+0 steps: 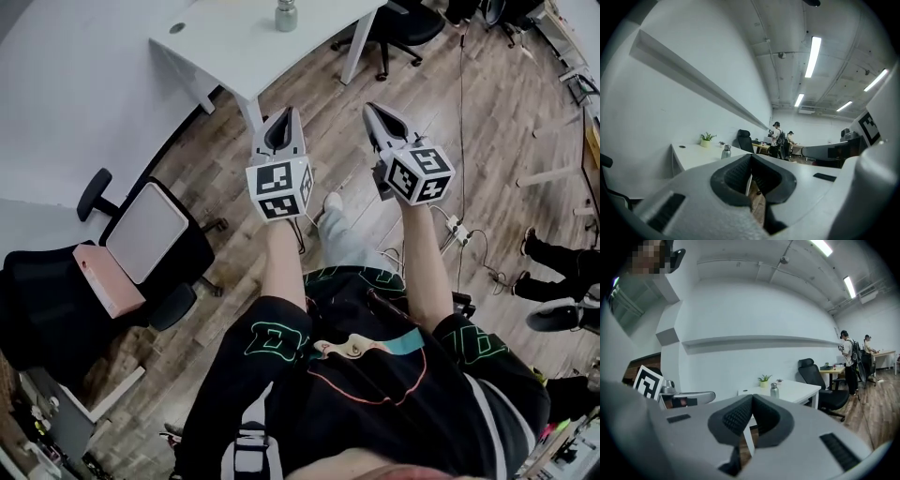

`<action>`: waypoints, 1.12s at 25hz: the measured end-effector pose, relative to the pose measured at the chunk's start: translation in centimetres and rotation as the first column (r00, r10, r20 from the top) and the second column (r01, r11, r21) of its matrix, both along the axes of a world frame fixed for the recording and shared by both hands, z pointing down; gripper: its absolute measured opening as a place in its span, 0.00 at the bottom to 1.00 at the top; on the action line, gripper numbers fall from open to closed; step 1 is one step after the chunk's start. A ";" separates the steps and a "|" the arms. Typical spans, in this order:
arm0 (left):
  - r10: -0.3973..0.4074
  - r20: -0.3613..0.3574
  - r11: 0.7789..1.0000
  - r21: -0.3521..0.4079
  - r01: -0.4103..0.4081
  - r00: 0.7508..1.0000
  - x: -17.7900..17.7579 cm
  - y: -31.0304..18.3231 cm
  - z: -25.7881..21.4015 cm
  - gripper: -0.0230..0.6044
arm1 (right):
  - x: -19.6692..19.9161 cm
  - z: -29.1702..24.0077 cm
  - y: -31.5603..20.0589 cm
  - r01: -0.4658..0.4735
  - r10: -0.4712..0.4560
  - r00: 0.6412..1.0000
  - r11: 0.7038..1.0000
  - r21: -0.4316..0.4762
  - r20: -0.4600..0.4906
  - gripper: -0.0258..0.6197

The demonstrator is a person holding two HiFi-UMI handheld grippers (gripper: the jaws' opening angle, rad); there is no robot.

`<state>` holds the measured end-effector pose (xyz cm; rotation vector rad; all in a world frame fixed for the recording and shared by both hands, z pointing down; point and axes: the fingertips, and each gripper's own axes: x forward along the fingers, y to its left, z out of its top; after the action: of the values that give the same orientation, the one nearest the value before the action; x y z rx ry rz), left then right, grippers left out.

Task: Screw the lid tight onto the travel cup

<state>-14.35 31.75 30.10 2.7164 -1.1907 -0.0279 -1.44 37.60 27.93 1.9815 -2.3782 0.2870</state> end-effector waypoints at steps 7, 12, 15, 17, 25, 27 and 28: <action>-0.010 0.037 0.994 -0.105 0.014 0.999 5.6 -5.2 4.6 0.05 | 4.0 3.1 -5.6 0.060 -0.055 0.995 0.997 -0.057 0.080 0.05; -0.008 0.074 0.992 -0.123 0.017 0.997 9.7 -9.5 6.0 0.05 | 7.9 4.6 -10.1 0.089 -0.082 0.992 0.993 -0.073 0.097 0.05; -0.010 0.095 0.989 -0.145 0.024 0.995 12.2 -11.1 6.8 0.05 | 10.5 5.3 -12.0 0.098 -0.088 0.989 0.992 -0.081 0.117 0.05; -0.007 0.119 0.988 -0.150 0.025 0.993 13.7 -12.5 7.0 0.05 | 11.9 5.4 -13.4 0.105 -0.094 0.987 0.991 -0.080 0.129 0.05; -0.015 0.146 0.995 -0.093 0.029 0.989 17.9 -17.5 3.8 0.05 | 16.3 3.8 -19.2 0.121 -0.115 0.978 0.992 -0.026 0.175 0.05; -0.013 0.148 0.997 -0.077 0.024 0.989 18.3 -18.0 3.2 0.05 | 16.7 3.6 -20.2 0.124 -0.118 0.976 0.992 -0.020 0.185 0.05; -0.017 0.150 0.997 -0.072 0.028 0.989 18.3 -18.3 3.0 0.05 | 16.6 3.4 -20.7 0.131 -0.126 0.974 0.991 -0.016 0.187 0.05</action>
<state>3.95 13.43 33.10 2.6807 -1.2353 0.2164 15.20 16.89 31.38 1.8538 -2.5833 0.5187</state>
